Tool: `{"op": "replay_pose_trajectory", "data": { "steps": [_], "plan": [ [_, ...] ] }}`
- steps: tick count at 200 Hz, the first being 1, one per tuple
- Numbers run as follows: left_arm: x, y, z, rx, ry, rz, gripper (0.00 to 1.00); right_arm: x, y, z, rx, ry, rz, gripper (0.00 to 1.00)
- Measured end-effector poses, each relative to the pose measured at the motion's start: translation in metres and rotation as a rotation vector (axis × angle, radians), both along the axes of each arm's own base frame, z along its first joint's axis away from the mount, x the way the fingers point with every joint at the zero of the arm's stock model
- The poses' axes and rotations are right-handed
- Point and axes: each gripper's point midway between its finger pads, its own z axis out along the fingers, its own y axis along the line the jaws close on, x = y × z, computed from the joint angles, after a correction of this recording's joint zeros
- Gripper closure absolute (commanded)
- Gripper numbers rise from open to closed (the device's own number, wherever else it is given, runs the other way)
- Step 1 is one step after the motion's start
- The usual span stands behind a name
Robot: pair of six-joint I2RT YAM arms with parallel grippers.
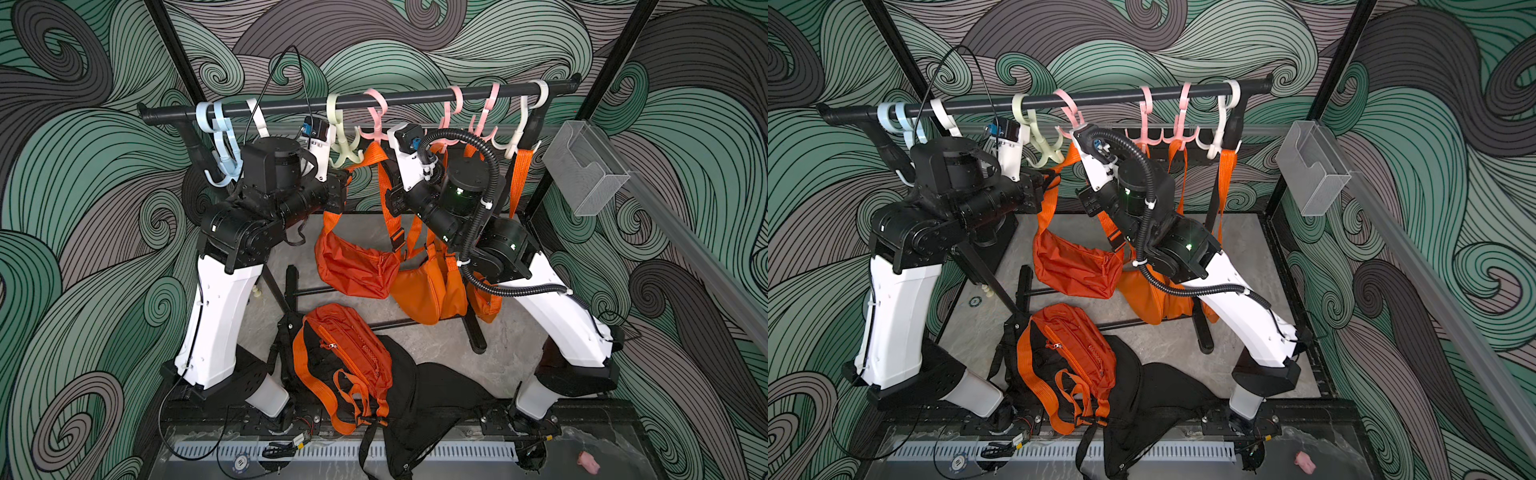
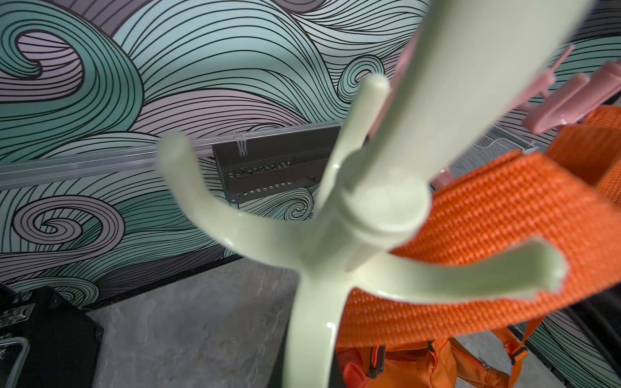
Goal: Hang the bag on a hook
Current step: Hang the bag on the hook.
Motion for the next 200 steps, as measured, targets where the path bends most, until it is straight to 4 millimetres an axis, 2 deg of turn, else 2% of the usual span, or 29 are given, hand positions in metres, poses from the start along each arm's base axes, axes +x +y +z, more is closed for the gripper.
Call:
{"op": "replay_pose_trajectory", "data": {
  "steps": [65,118,128,139,150,200],
  "plan": [
    [-0.001,-0.036,-0.013,-0.005,0.001,-0.091,1.0,-0.002,-0.03,-0.002,0.005,0.007,-0.035,1.0],
    [-0.003,-0.055,-0.014,-0.022,-0.023,-0.136,1.0,-0.007,-0.05,-0.004,0.027,0.009,-0.063,1.0],
    [-0.004,-0.057,-0.014,-0.023,-0.025,-0.142,0.92,-0.007,-0.052,-0.004,0.031,0.008,-0.069,1.0],
    [-0.005,-0.059,-0.016,-0.022,-0.025,-0.148,0.77,-0.006,-0.054,-0.005,0.035,0.007,-0.074,1.0],
    [-0.006,-0.058,-0.021,-0.004,-0.016,-0.143,0.66,-0.004,-0.058,-0.005,0.041,0.008,-0.087,1.0],
    [-0.011,-0.058,-0.058,0.081,0.061,-0.124,0.32,-0.004,-0.08,0.001,0.07,0.015,-0.135,1.0]
  ]
}}
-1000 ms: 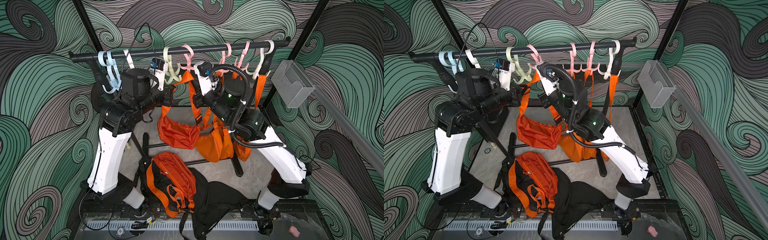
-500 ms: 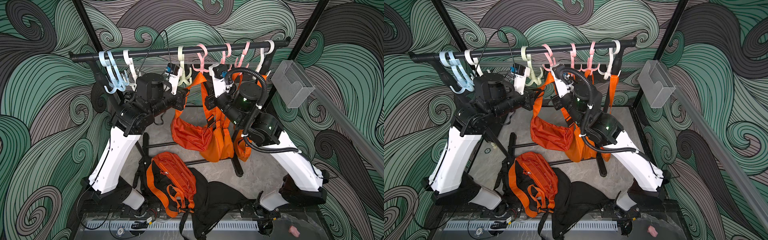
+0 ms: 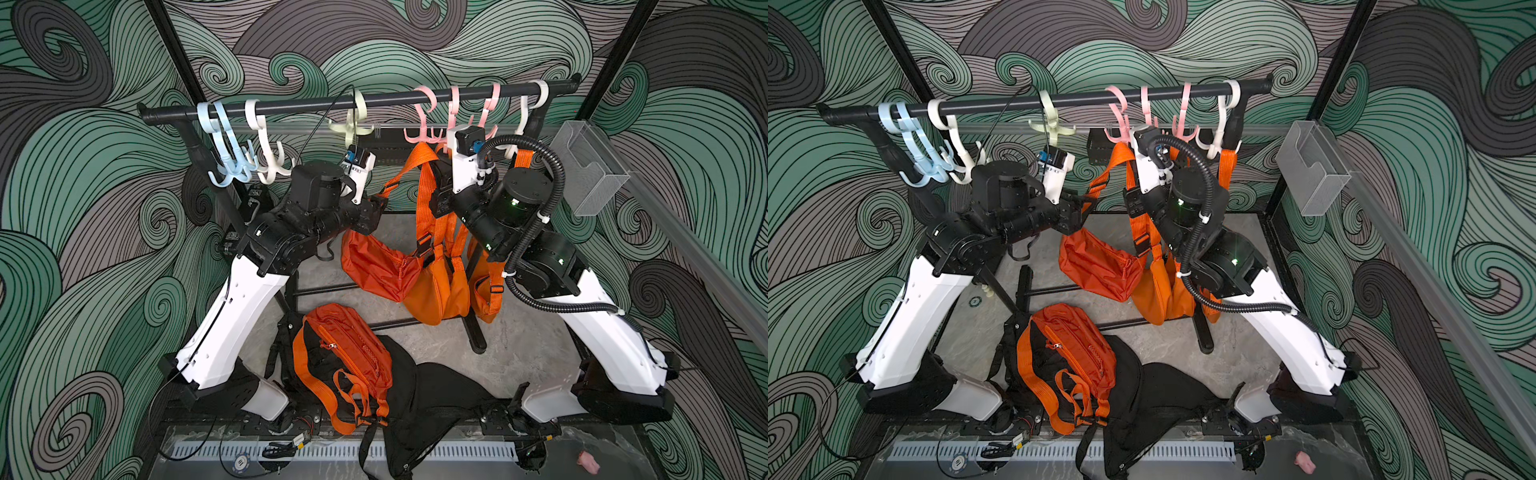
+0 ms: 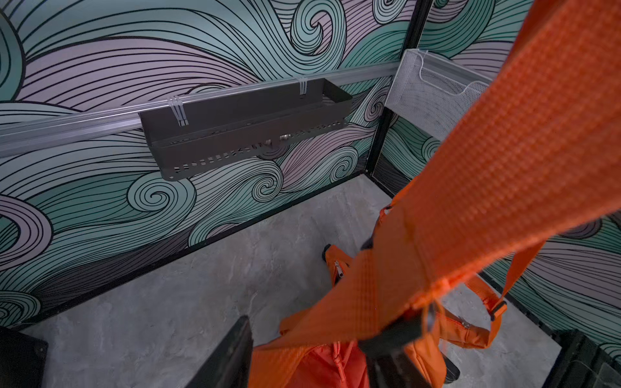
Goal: Hang the bag on a hook
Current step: Hang the bag on the hook.
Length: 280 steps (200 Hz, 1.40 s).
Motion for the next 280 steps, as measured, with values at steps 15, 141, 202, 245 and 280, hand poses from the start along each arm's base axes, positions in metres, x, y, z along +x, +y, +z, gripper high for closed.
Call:
{"op": "replay_pose_trajectory", "data": {
  "steps": [15,141,202,245,280],
  "plan": [
    [-0.005,-0.003,-0.005,0.02,0.001,-0.012,0.26,0.0,-0.001,0.0,0.001,0.002,-0.002,1.0],
    [-0.074,0.002,0.026,0.125,-0.321,-0.176,0.02,0.001,-0.001,-0.004,0.021,0.02,-0.004,0.58],
    [-0.077,0.043,-0.006,0.165,-0.36,-0.036,0.01,-0.018,-0.02,0.008,0.068,0.004,0.016,0.3],
    [-0.087,0.08,-0.014,0.16,-0.389,0.074,0.01,-0.04,-0.039,0.018,0.122,-0.01,0.054,0.18],
    [-0.089,0.104,-0.046,0.185,-0.39,0.165,0.01,-0.065,-0.04,-0.003,0.111,0.006,0.122,0.1]
  ]
}}
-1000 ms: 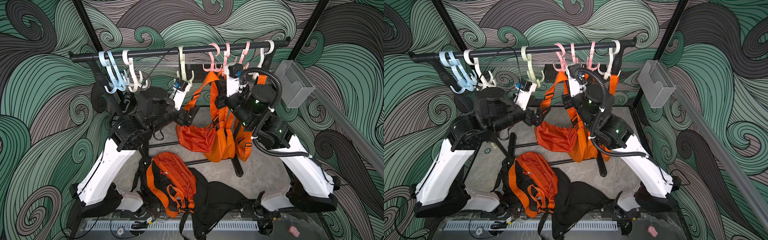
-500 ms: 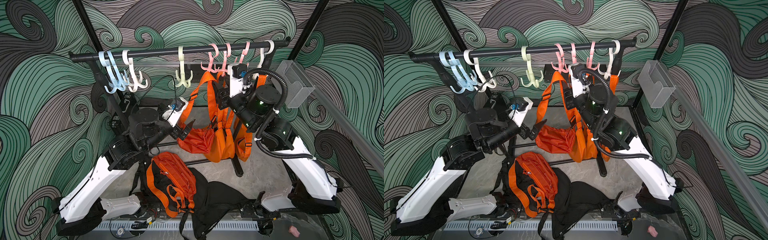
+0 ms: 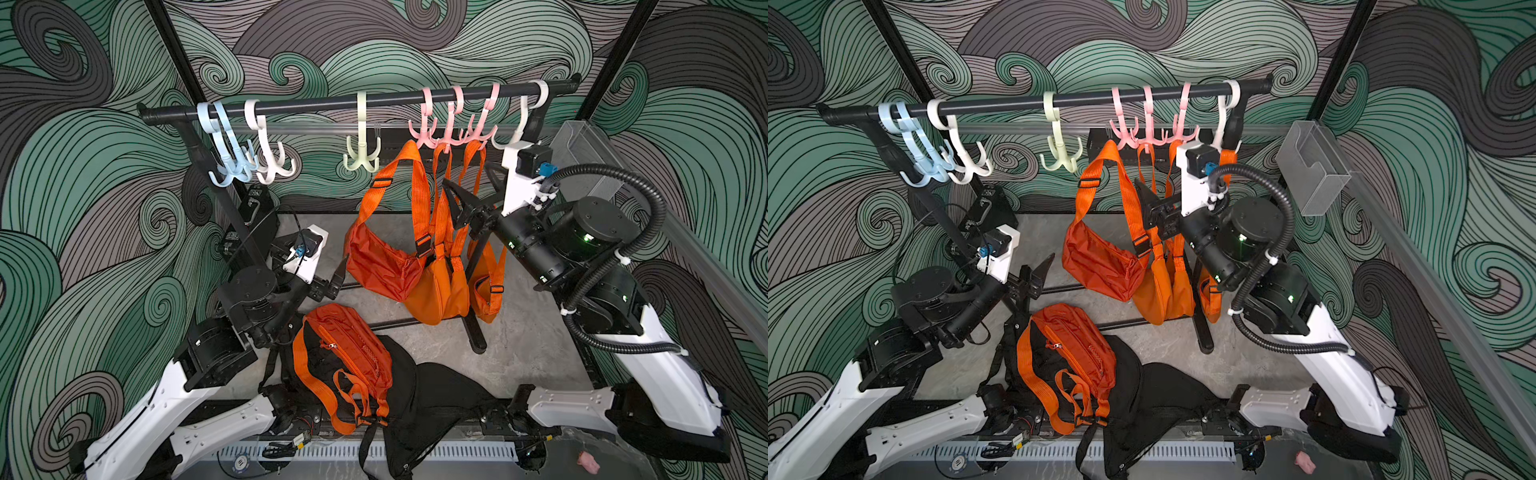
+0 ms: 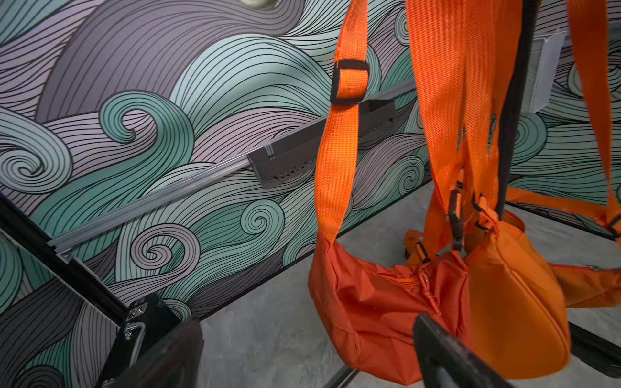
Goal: Hang the bag on a hook
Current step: Hang the bag on the hook, then pick up the bag from the bag.
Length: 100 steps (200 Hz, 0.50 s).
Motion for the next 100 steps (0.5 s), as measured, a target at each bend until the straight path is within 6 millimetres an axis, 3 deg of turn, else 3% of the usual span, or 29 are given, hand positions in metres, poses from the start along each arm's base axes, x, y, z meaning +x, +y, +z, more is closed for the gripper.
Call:
{"op": "replay_pose_trajectory", "data": {
  "steps": [26,62,100],
  "plan": [
    [0.003,0.014,-0.03,0.018,0.003,0.08,0.01,-0.022,0.017,-0.048,-0.067,0.044,0.089,0.1],
    [0.008,0.029,-0.069,0.039,0.004,0.174,0.01,-0.039,0.049,-0.144,-0.206,0.168,0.193,0.1],
    [0.005,0.05,-0.081,0.001,-0.038,0.268,0.02,-0.066,0.083,-0.245,-0.371,0.311,0.309,0.14]
  ]
}}
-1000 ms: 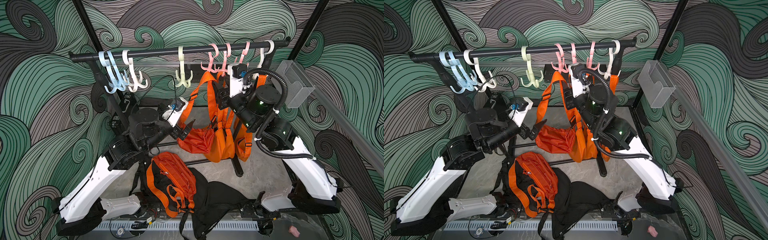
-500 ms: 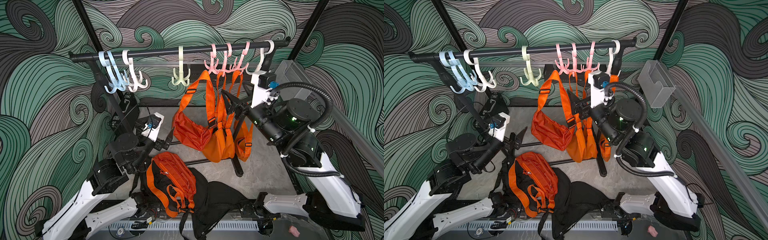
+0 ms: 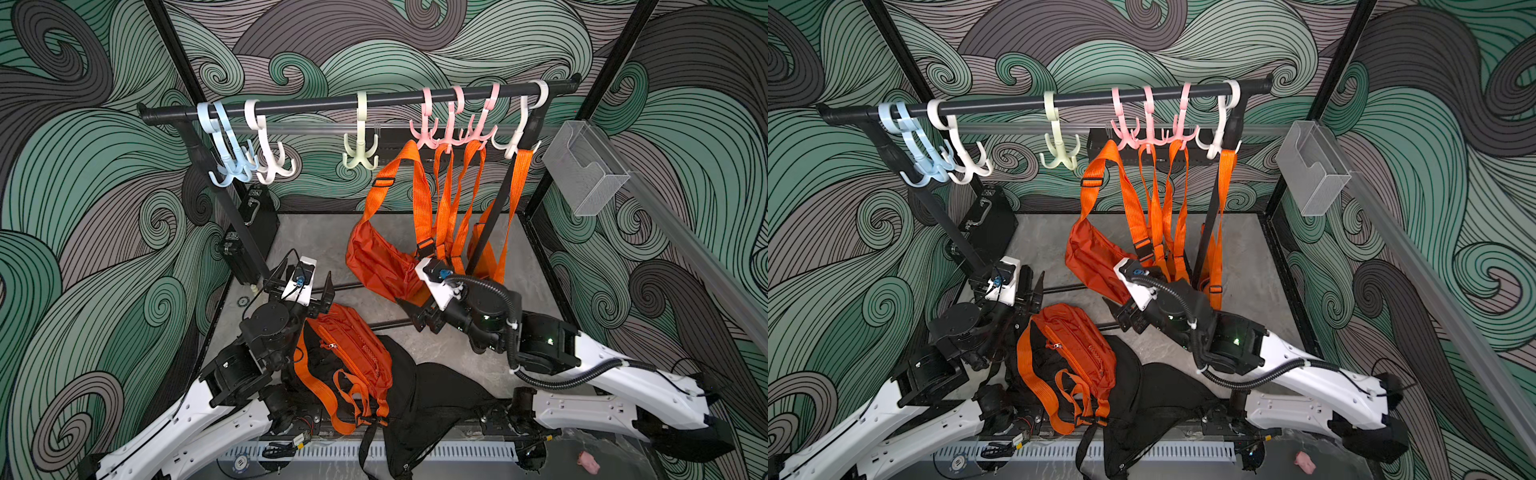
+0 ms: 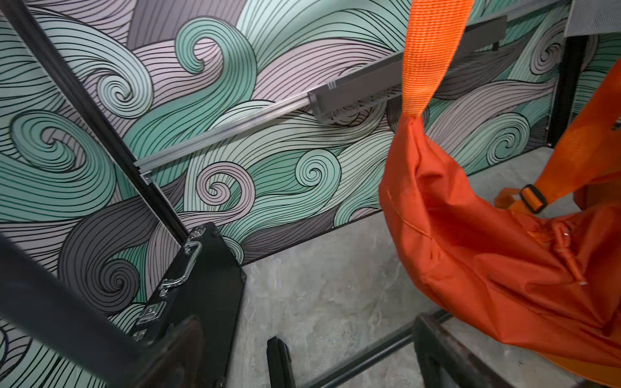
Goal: Hang the bag on a hook
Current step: Pick up the bag from the bag.
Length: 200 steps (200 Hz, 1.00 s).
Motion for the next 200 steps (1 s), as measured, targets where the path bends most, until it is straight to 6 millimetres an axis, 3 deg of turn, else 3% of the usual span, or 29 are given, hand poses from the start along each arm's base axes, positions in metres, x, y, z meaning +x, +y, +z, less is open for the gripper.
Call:
{"op": "replay_pose_trajectory", "data": {
  "steps": [37,59,79,108,141,186,200],
  "plan": [
    [0.004,0.018,-0.001,-0.028,-0.026,0.121,0.02,-0.05,0.03,-0.117,-0.237,0.155,0.172,0.22],
    [0.01,0.03,-0.004,-0.049,-0.02,0.206,0.02,-0.078,0.054,-0.16,-0.34,0.226,0.282,0.26],
    [0.012,0.042,-0.005,-0.075,-0.022,0.264,0.02,-0.099,0.076,-0.192,-0.41,0.284,0.376,0.37],
    [0.012,0.048,-0.006,-0.096,-0.028,0.296,0.02,-0.118,0.103,-0.22,-0.463,0.331,0.466,0.49],
    [0.012,0.051,-0.007,-0.099,-0.029,0.312,0.02,-0.128,0.131,-0.233,-0.473,0.359,0.536,0.48],
    [0.013,0.054,-0.008,-0.112,-0.04,0.326,0.02,-0.132,0.15,-0.26,-0.502,0.388,0.567,0.56],
    [0.012,0.056,-0.007,-0.118,-0.045,0.329,0.02,-0.132,0.151,-0.273,-0.524,0.397,0.564,0.65]
  ]
}}
